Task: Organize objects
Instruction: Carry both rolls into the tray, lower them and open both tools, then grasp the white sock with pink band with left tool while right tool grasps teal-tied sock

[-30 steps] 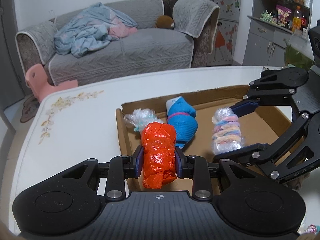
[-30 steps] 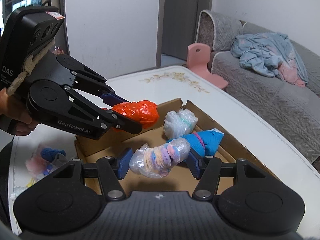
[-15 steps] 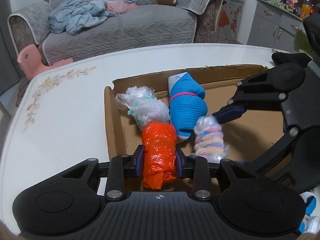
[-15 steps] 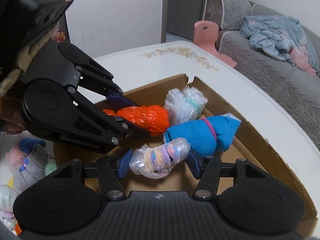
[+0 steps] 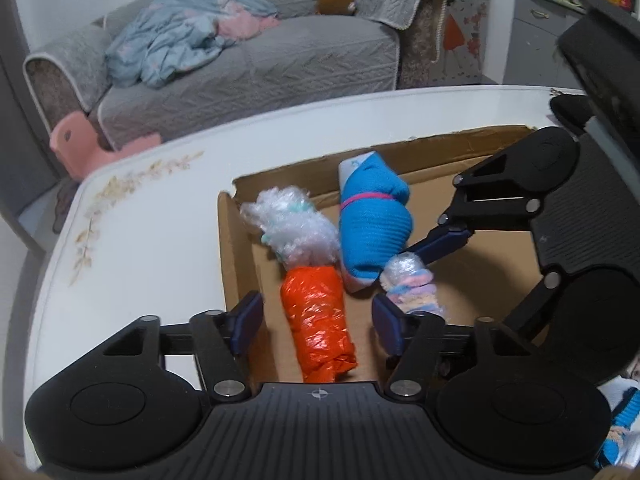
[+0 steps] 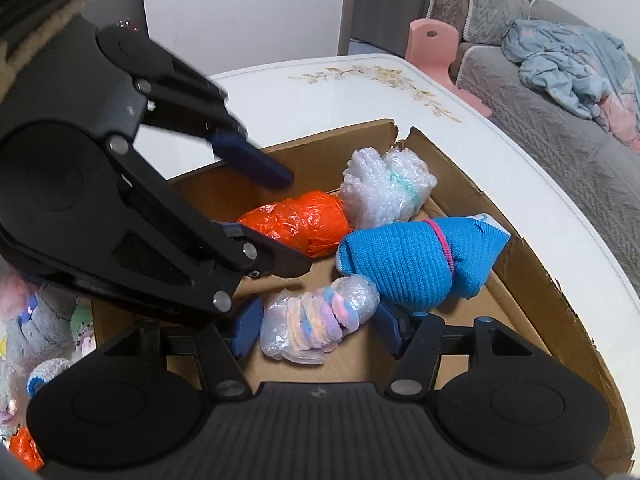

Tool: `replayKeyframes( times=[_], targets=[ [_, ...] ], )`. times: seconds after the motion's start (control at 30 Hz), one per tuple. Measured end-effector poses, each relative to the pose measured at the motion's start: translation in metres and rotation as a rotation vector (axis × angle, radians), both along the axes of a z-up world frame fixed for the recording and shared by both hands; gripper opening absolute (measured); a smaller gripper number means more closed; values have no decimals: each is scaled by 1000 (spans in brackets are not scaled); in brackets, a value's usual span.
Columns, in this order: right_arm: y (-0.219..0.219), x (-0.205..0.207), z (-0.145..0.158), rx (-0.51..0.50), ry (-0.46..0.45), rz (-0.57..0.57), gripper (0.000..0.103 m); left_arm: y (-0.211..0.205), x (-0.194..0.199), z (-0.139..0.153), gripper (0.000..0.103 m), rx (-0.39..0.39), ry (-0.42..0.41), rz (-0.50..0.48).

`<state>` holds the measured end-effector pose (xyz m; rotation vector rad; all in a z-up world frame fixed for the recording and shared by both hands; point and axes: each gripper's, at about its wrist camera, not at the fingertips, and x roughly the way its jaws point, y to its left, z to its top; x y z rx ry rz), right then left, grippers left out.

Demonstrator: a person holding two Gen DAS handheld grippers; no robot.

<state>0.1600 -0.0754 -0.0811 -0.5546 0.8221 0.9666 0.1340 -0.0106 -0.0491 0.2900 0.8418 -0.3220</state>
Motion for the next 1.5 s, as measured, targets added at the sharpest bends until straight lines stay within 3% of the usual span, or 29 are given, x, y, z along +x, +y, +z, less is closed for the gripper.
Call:
replayKeyframes(
  times=[0.13,0.7,1.1,1.3,1.5],
  targets=[
    [-4,-3,4,0,-15,1,72,0,-6,6,72,-2,-13,-6],
    [-29,-21,30,34,-53,-34,73,22,-46,37,80,-59,-65,44],
    [-77,-86,72,131,-171,-61,79,60,-119,69,87,-148,-194,100],
    [-119,-119,69,173,-206,-189,85,84,-159,53,90,-169,-232,164],
    [-148,-142,41,231,-189,-344,87,99,-194,18,90,-220,-204,220]
  ],
)
